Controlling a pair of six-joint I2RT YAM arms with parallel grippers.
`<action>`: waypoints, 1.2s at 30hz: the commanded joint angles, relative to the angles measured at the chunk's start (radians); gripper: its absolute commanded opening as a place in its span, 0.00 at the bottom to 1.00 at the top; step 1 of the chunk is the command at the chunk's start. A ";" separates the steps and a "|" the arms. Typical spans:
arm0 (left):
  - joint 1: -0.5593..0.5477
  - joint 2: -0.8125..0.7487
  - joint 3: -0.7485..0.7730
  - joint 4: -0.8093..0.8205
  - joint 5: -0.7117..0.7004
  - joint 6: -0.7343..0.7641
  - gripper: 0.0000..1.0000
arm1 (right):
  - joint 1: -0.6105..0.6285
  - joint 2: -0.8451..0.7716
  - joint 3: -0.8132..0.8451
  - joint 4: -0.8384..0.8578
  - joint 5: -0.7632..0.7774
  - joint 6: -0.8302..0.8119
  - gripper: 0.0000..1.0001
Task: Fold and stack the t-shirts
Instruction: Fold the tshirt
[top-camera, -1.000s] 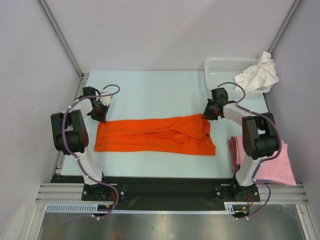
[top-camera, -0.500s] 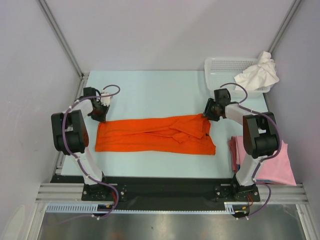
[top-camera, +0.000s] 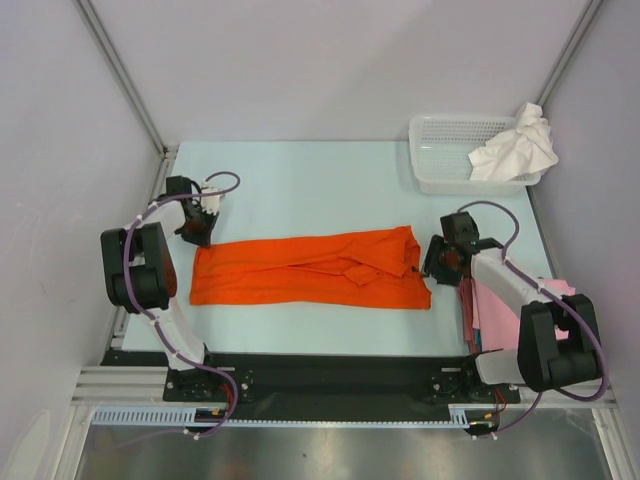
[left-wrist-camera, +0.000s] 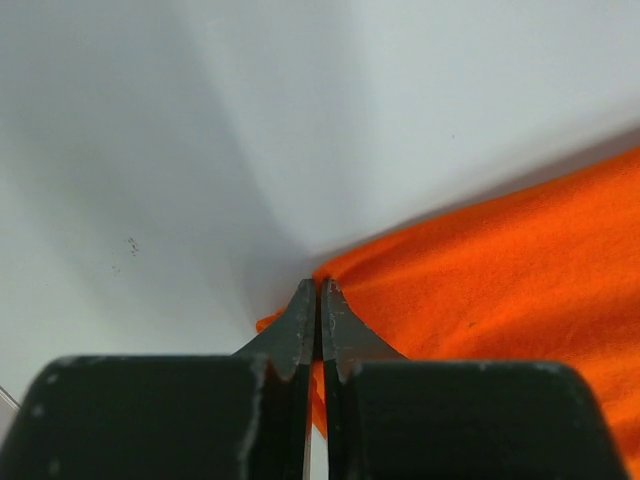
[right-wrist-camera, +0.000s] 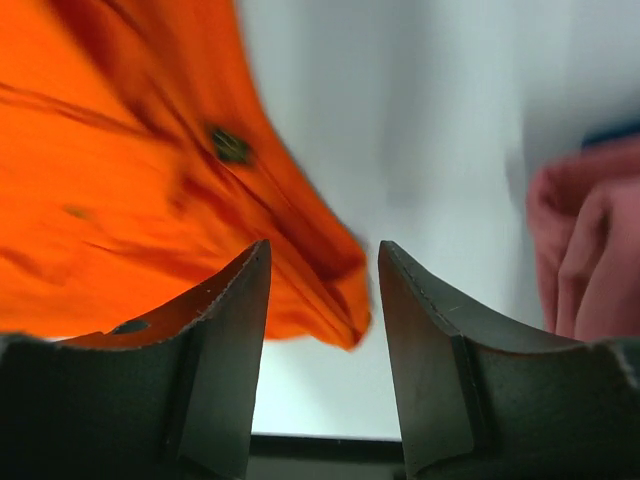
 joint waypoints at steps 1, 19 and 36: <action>0.006 -0.052 -0.014 -0.004 -0.010 0.022 0.03 | 0.015 -0.047 -0.108 -0.062 -0.049 0.073 0.52; 0.006 -0.257 -0.246 -0.142 0.157 0.251 0.01 | 0.018 0.282 0.089 0.198 -0.018 -0.013 0.00; -0.265 -0.326 -0.341 -0.334 0.433 0.356 0.05 | 0.067 1.044 1.190 0.008 -0.007 -0.110 0.00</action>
